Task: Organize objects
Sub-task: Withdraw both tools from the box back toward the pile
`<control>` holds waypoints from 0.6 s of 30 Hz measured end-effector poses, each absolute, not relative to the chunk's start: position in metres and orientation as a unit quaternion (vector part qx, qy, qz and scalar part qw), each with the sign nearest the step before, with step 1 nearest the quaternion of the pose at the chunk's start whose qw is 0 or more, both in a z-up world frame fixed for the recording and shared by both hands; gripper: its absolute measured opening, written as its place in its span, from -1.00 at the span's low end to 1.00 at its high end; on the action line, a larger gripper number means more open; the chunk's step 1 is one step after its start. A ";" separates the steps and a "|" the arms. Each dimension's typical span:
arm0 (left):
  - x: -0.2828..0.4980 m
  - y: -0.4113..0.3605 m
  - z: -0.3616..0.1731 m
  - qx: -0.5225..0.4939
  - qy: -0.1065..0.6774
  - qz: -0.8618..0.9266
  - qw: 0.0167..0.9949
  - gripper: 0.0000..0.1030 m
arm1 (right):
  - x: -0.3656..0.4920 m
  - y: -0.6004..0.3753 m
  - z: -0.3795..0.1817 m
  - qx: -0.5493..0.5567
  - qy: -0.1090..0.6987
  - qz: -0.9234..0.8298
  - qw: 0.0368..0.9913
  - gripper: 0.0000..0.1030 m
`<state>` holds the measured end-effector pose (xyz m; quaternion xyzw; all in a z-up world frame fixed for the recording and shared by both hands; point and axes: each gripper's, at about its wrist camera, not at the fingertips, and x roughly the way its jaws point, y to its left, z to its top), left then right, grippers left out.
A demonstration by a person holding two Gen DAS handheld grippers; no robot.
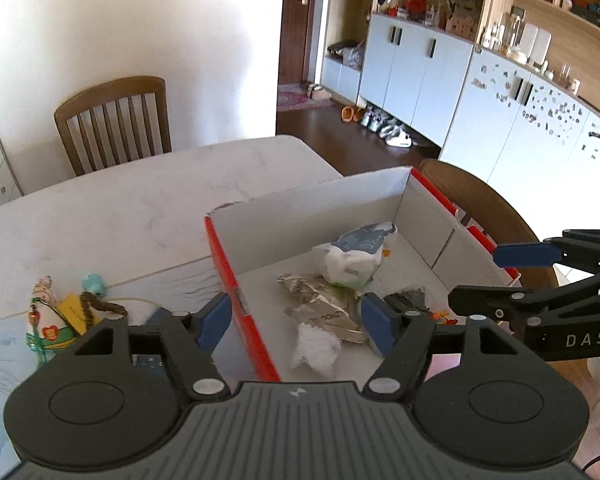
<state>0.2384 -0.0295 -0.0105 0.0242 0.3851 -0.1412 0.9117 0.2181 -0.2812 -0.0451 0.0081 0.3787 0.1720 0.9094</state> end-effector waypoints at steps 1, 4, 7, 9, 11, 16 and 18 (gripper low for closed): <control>0.236 -0.026 -0.009 0.024 0.382 -0.141 0.913 0.39 | 0.216 -0.279 -0.044 0.011 0.376 0.169 0.911 0.65; 0.230 -0.013 -0.006 0.021 0.376 -0.143 0.916 0.47 | 0.210 -0.272 -0.041 0.022 0.371 0.161 0.914 0.78; 0.225 0.000 -0.003 0.020 0.371 -0.143 0.918 0.50 | 0.206 -0.264 -0.039 0.026 0.366 0.151 0.918 0.91; 0.223 0.009 -0.003 0.015 0.370 -0.142 0.918 0.61 | 0.204 -0.258 -0.038 0.029 0.365 0.148 0.918 0.93; 0.220 0.018 -0.002 0.009 0.369 -0.142 0.919 0.63 | 0.202 -0.251 -0.039 0.031 0.366 0.145 0.919 0.93; 0.214 0.040 -0.006 0.004 0.372 -0.141 0.917 0.79 | 0.195 -0.229 -0.040 0.032 0.369 0.148 0.917 0.93; 0.212 0.050 -0.008 -0.001 0.373 -0.140 0.917 0.81 | 0.192 -0.218 -0.039 0.031 0.367 0.153 0.917 0.93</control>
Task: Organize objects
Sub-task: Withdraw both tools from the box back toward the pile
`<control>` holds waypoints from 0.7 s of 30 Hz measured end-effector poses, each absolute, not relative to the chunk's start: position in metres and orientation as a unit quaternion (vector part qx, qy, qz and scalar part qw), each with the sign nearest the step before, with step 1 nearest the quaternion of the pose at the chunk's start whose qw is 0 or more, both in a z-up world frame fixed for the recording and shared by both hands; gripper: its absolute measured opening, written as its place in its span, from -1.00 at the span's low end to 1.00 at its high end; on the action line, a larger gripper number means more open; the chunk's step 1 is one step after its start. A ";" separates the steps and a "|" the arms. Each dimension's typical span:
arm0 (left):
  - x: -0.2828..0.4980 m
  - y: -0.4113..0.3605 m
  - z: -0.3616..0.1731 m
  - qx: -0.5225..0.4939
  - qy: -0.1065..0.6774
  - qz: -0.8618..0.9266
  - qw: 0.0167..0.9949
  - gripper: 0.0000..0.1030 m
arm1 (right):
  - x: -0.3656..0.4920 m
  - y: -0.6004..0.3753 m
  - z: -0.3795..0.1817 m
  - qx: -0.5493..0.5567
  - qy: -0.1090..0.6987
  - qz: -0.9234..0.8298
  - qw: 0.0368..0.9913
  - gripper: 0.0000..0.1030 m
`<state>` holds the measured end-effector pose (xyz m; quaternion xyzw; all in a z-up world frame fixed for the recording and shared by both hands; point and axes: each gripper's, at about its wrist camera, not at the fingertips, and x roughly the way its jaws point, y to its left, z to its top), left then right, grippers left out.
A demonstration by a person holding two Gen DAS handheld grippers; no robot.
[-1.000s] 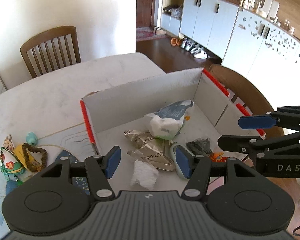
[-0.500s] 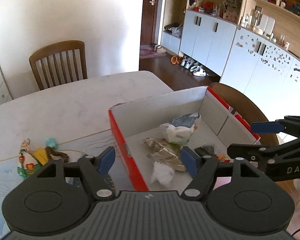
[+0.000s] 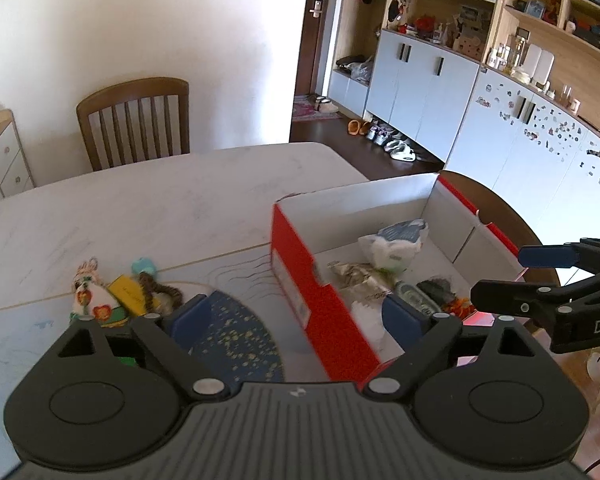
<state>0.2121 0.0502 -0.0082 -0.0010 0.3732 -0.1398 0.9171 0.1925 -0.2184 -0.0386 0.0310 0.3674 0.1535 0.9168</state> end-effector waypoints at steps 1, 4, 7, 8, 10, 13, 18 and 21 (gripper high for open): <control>0.211 0.056 -0.009 -0.004 0.373 -0.139 0.917 0.82 | 0.192 -0.214 -0.038 0.030 0.367 0.155 0.917 0.93; 0.209 0.074 -0.013 -0.011 0.372 -0.131 0.919 0.98 | 0.190 -0.196 -0.037 0.026 0.365 0.162 0.917 0.93; 0.208 0.093 -0.016 -0.017 0.365 -0.118 0.923 0.98 | 0.190 -0.180 -0.036 0.023 0.365 0.165 0.916 0.93; 0.207 0.099 -0.017 -0.017 0.362 -0.112 0.925 0.99 | 0.191 -0.175 -0.036 0.021 0.365 0.165 0.916 0.93; 0.207 0.112 -0.019 -0.015 0.357 -0.106 0.928 0.99 | 0.192 -0.164 -0.036 0.018 0.365 0.169 0.915 0.93; 0.207 0.132 -0.023 -0.018 0.360 -0.112 0.926 0.99 | 0.198 -0.147 -0.038 0.015 0.368 0.175 0.913 0.93; 0.212 0.161 -0.034 -0.019 0.359 -0.099 0.928 0.99 | 0.209 -0.119 -0.043 0.009 0.374 0.186 0.908 0.93; 0.217 0.176 -0.041 -0.014 0.360 -0.094 0.928 0.99 | 0.218 -0.101 -0.047 0.001 0.377 0.192 0.906 0.93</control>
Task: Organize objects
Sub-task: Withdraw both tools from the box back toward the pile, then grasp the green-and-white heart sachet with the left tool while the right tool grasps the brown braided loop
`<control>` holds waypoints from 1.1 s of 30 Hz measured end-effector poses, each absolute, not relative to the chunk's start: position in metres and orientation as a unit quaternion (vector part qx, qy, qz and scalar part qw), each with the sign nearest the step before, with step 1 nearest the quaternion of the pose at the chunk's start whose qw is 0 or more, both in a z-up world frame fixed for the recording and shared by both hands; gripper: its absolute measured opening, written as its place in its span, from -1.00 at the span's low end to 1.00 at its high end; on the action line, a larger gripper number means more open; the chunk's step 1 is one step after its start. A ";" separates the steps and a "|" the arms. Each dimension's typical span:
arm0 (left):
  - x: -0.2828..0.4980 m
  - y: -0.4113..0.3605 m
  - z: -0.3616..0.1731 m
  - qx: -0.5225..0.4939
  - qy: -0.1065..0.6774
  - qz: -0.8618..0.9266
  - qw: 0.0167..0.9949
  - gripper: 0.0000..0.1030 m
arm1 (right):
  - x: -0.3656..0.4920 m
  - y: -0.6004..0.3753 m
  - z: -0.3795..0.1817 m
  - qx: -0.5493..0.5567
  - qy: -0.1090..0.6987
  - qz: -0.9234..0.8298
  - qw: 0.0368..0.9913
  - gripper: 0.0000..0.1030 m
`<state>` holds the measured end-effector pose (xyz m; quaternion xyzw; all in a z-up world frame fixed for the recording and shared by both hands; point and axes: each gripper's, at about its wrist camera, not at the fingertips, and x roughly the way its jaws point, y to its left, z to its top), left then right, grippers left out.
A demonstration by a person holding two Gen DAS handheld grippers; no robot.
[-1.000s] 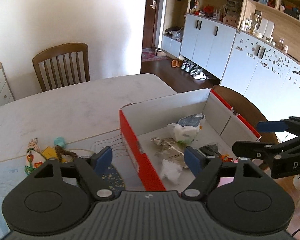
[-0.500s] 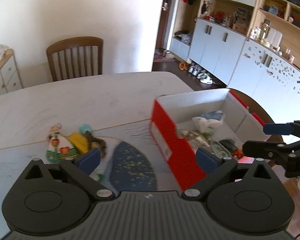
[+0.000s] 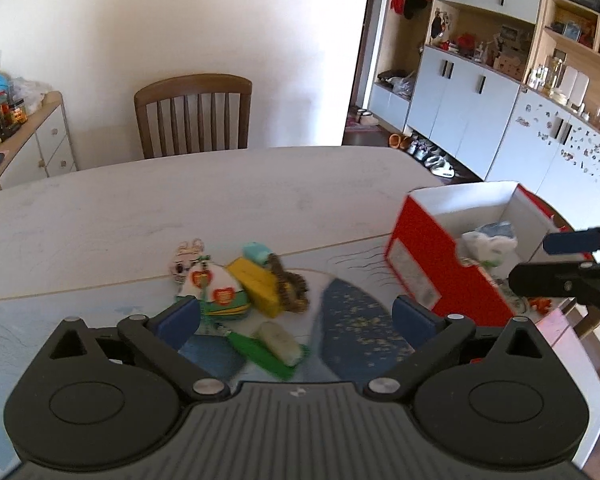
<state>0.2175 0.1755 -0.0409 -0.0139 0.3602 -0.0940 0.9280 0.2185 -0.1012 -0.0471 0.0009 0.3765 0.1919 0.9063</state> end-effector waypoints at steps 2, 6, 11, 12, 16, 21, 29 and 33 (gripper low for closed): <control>0.222 0.184 -0.047 -0.014 0.362 -0.089 0.928 0.99 | 0.225 -0.091 -0.050 -0.004 0.380 0.191 0.905 0.91; 0.232 0.201 -0.061 -0.010 0.363 -0.079 0.928 0.99 | 0.242 -0.073 -0.057 -0.010 0.387 0.191 0.902 0.88; 0.249 0.217 -0.081 -0.002 0.369 -0.063 0.927 0.99 | 0.262 -0.056 -0.069 -0.010 0.401 0.186 0.897 0.85; 0.253 0.219 -0.086 0.000 0.371 -0.060 0.927 0.99 | 0.266 -0.051 -0.072 -0.012 0.404 0.185 0.896 0.84; 0.269 0.223 -0.101 0.012 0.374 -0.056 0.926 0.99 | 0.280 -0.038 -0.084 -0.019 0.418 0.181 0.890 0.81; 0.287 0.222 -0.119 0.023 0.378 -0.060 0.924 0.99 | 0.299 -0.025 -0.101 -0.015 0.442 0.173 0.880 0.63; 0.303 0.218 -0.138 0.028 0.372 -0.054 0.926 0.99 | 0.324 -0.005 -0.120 -0.001 0.468 0.171 0.867 0.54; 0.307 0.220 -0.144 0.017 0.370 -0.052 0.928 0.99 | 0.334 0.003 -0.127 0.004 0.479 0.169 0.861 0.47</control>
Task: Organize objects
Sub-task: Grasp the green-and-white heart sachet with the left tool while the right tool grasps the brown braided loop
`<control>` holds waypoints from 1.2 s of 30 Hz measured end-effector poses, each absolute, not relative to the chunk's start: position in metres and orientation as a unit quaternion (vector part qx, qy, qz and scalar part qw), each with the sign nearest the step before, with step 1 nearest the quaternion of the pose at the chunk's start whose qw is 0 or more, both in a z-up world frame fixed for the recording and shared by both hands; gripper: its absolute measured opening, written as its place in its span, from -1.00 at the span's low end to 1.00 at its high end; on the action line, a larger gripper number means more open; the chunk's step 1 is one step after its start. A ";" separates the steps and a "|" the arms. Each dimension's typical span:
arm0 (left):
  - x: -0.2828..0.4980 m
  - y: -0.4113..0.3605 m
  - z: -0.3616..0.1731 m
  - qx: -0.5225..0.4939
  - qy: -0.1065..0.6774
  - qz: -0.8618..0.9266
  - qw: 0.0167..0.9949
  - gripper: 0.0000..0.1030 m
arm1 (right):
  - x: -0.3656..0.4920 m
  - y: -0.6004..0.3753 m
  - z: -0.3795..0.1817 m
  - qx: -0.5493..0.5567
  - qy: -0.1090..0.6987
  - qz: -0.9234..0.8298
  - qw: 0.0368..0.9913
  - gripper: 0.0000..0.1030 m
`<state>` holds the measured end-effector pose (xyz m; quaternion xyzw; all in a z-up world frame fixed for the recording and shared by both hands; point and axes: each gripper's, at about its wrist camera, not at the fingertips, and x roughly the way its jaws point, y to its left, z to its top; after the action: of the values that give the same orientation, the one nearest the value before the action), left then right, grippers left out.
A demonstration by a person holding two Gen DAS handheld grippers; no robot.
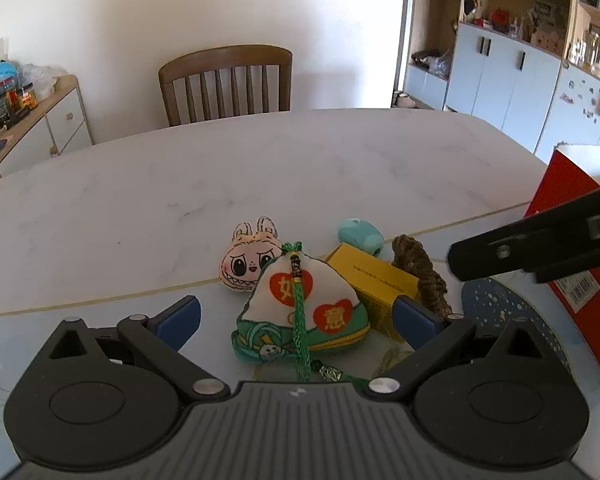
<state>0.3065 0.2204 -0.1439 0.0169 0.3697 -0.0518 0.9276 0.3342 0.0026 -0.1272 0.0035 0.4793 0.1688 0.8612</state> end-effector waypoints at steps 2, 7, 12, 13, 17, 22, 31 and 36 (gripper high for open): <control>0.307 0.221 -0.145 0.009 0.367 -0.054 0.929 0.99 | 0.341 0.006 -0.130 0.009 0.486 0.172 0.857 0.44; 0.306 0.224 -0.150 -0.011 0.371 -0.060 0.927 0.97 | 0.347 0.018 -0.136 0.005 0.491 0.177 0.853 0.27; 0.305 0.227 -0.158 -0.028 0.379 -0.064 0.923 0.89 | 0.349 0.022 -0.142 0.007 0.498 0.184 0.848 0.08; 0.305 0.228 -0.158 -0.028 0.380 -0.064 0.922 0.84 | 0.349 0.024 -0.143 0.006 0.499 0.185 0.847 0.03; 0.308 0.228 -0.159 -0.036 0.383 -0.066 0.921 0.69 | 0.351 0.028 -0.145 0.005 0.499 0.182 0.847 -0.10; 0.308 0.230 -0.159 -0.042 0.383 -0.063 0.921 0.44 | 0.352 0.028 -0.145 0.011 0.499 0.184 0.847 -0.32; 0.305 0.231 -0.154 -0.043 0.381 -0.062 0.921 0.24 | 0.349 0.024 -0.142 0.015 0.492 0.189 0.850 -0.85; 0.304 0.231 -0.150 -0.035 0.386 -0.059 0.920 0.18 | 0.347 0.013 -0.138 0.029 0.491 0.184 0.851 -0.87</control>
<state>0.3035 0.2314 -0.1499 -0.0347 0.3864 -0.0594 0.9198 0.3470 0.0125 -0.1380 0.0286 0.4907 0.1841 0.8512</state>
